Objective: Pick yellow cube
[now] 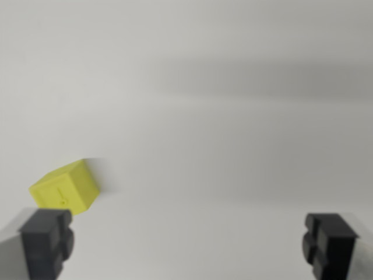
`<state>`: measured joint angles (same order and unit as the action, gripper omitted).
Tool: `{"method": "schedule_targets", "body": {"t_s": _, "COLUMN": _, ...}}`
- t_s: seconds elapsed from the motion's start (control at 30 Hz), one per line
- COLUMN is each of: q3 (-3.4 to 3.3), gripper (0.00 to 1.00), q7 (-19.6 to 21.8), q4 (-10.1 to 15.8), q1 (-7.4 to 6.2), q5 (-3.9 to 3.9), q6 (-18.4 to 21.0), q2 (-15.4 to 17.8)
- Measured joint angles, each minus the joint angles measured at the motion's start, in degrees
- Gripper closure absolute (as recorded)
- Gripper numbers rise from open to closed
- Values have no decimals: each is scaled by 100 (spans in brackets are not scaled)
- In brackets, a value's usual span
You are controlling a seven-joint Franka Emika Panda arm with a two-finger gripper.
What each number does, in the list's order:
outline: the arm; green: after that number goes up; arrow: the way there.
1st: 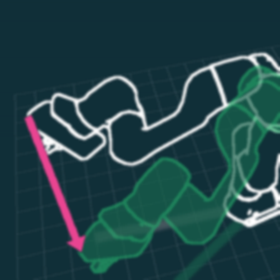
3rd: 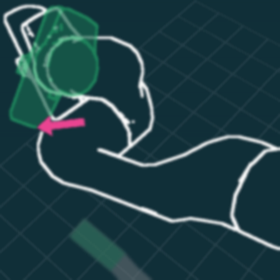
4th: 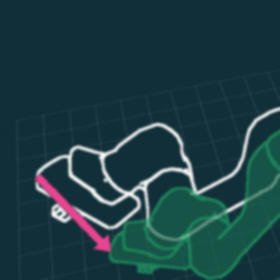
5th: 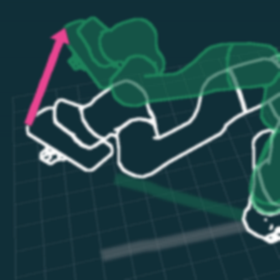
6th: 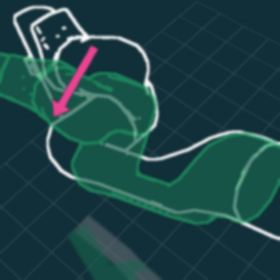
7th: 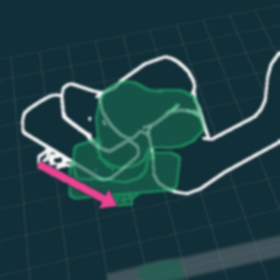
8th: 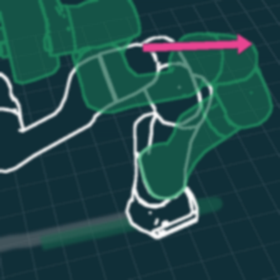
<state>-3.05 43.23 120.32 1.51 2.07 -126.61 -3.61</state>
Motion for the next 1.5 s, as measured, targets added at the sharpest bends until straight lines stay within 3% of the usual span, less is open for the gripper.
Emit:
{"method": "schedule_targets", "body": {"t_s": 0.8, "q3": 0, "gripper": 0, "q7": -245, "q4": 886, "q1": -374, "q5": -34, "q6": -873, "q2": -52}}
{"method": "schedule_targets", "body": {"t_s": 1.5, "q3": 1, "gripper": 0, "q7": -455, "q4": 1481, "q1": -735, "q5": -89, "q6": -1650, "q2": -295}}
